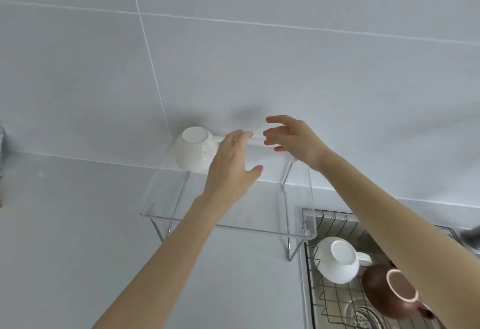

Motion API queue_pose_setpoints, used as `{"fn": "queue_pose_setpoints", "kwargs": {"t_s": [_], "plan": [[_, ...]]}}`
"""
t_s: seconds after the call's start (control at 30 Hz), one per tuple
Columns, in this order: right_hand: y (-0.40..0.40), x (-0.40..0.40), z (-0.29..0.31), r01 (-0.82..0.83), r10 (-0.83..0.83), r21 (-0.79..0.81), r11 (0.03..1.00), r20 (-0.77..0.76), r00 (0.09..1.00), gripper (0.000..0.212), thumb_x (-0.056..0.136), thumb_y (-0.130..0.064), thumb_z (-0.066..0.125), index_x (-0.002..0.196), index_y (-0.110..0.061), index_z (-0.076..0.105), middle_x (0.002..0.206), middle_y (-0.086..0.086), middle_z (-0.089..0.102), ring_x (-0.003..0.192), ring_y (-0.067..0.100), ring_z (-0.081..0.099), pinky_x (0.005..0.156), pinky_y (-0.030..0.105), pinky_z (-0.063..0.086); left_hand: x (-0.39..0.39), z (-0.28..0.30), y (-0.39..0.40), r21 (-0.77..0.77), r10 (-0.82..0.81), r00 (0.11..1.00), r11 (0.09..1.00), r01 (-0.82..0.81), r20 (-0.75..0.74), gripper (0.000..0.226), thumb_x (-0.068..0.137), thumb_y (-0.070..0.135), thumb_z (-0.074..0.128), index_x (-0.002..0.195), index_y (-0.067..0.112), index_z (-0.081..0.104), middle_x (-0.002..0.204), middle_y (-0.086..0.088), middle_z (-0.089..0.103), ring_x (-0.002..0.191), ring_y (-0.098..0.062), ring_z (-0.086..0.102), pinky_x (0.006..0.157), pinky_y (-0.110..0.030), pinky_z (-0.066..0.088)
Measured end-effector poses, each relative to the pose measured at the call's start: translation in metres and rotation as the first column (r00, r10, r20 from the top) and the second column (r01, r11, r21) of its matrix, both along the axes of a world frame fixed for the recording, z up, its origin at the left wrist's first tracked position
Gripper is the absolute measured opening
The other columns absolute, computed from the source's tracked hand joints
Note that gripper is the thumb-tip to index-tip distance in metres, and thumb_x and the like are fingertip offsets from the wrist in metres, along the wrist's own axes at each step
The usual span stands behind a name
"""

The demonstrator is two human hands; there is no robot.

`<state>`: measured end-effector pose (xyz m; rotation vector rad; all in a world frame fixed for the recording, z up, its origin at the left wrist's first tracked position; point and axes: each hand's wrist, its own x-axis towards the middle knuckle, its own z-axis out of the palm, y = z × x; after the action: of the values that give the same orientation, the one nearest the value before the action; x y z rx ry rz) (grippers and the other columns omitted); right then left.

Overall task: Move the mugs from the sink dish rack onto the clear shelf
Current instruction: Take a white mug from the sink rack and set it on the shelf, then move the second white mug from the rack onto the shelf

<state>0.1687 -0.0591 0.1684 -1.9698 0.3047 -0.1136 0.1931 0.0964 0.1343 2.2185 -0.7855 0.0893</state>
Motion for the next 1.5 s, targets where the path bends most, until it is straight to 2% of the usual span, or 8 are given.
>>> {"fn": "queue_pose_setpoints", "kwargs": {"t_s": [0.23, 0.33, 0.43, 0.63, 0.8, 0.97, 1.27, 1.5], "plan": [[-0.06, -0.126, -0.024, 0.18, -0.179, 0.042, 0.983, -0.034, 0.983, 0.015, 0.086, -0.009, 0.055, 0.097, -0.016, 0.063, 0.094, 0.005, 0.067, 0.088, 0.019, 0.066, 0.084, 0.034, 0.052, -0.108, -0.01, -0.048, -0.099, -0.299, 0.954, 0.95, 0.295, -0.031, 0.046, 0.077, 0.017, 0.067, 0.12, 0.013, 0.054, 0.131, -0.003, 0.051, 0.121, -0.014, 0.048, 0.098, -0.016, 0.031], [-0.086, -0.171, -0.065, 0.252, -0.261, -0.085, 0.964, -0.135, 0.956, 0.016, 0.083, -0.006, 0.056, 0.088, -0.018, 0.065, 0.092, 0.006, 0.067, 0.083, 0.018, 0.063, 0.084, 0.035, 0.051, -0.144, -0.034, -0.068, -0.078, -0.397, 0.909, 0.918, 0.39, -0.13, 0.047, 0.077, 0.019, 0.068, 0.121, 0.014, 0.053, 0.13, -0.001, 0.053, 0.119, -0.015, 0.05, 0.099, -0.018, 0.033], [-0.109, -0.199, -0.101, 0.232, -0.301, -0.283, 0.931, -0.231, 0.925, 0.019, 0.082, -0.006, 0.056, 0.095, -0.01, 0.068, 0.096, 0.008, 0.071, 0.083, 0.016, 0.063, 0.079, 0.025, 0.046, -0.166, -0.065, -0.091, 0.01, -0.39, 0.876, 0.912, 0.41, -0.283, 0.056, 0.077, 0.021, 0.067, 0.129, 0.015, 0.046, 0.135, -0.001, 0.048, 0.122, -0.017, 0.046, 0.095, -0.016, 0.029], [-0.138, -0.211, -0.152, 0.11, -0.274, -0.394, 0.913, -0.39, 0.879, 0.031, 0.08, -0.004, 0.052, 0.109, -0.008, 0.062, 0.114, 0.013, 0.067, 0.105, 0.026, 0.061, 0.095, 0.029, 0.042, -0.171, -0.126, -0.127, 0.193, -0.229, 0.838, 0.912, 0.363, -0.496, 0.075, 0.075, 0.015, 0.07, 0.137, 0.01, 0.028, 0.142, -0.009, 0.033, 0.128, -0.023, 0.038, 0.096, -0.02, 0.029], [-0.153, -0.204, -0.185, -0.046, -0.176, -0.41, 0.911, -0.486, 0.856, 0.04, 0.08, -0.008, 0.057, 0.12, -0.009, 0.054, 0.124, 0.013, 0.06, 0.114, 0.027, 0.054, 0.1, 0.035, 0.043, -0.162, -0.159, -0.153, 0.302, -0.161, 0.849, 0.888, 0.347, -0.503, 0.087, 0.075, 0.013, 0.071, 0.141, 0.005, 0.016, 0.15, -0.012, 0.02, 0.139, -0.025, 0.024, 0.111, -0.029, 0.025], [-0.158, -0.202, -0.203, -0.075, -0.173, -0.429, 0.9, -0.51, 0.842, 0.028, 0.078, -0.015, 0.058, 0.105, -0.01, 0.06, 0.107, 0.014, 0.067, 0.096, 0.032, 0.06, 0.084, 0.041, 0.05, -0.151, -0.18, -0.169, 0.391, -0.168, 0.842, 0.828, 0.403, -0.513, 0.092, 0.077, 0.009, 0.067, 0.144, 0.002, 0.004, 0.157, -0.015, 0.008, 0.146, -0.025, 0.008, 0.116, -0.032, 0.018], [-0.163, -0.204, -0.21, 0.008, -0.173, -0.351, 0.936, -0.442, 0.88, 0.018, 0.073, -0.012, 0.063, 0.09, -0.008, 0.067, 0.09, 0.014, 0.072, 0.086, 0.03, 0.063, 0.079, 0.043, 0.052, -0.144, -0.183, -0.171, 0.375, -0.169, 0.863, 0.849, 0.373, -0.476, 0.088, 0.066, 0.02, 0.077, 0.139, 0.008, 0.03, 0.144, -0.008, 0.042, 0.13, -0.026, 0.04, 0.103, -0.034, 0.036], [-0.17, -0.205, -0.155, 0.078, -0.246, -0.449, 0.89, -0.33, 0.912, 0.016, 0.071, -0.019, 0.07, 0.087, -0.019, 0.067, 0.086, 0.004, 0.071, 0.089, 0.026, 0.063, 0.079, 0.039, 0.048, -0.135, -0.138, -0.173, 0.256, -0.242, 0.892, 0.9, 0.353, -0.381, 0.083, 0.061, 0.022, 0.081, 0.133, 0.011, 0.04, 0.134, -0.006, 0.053, 0.122, -0.027, 0.049, 0.096, -0.037, 0.042]]}}
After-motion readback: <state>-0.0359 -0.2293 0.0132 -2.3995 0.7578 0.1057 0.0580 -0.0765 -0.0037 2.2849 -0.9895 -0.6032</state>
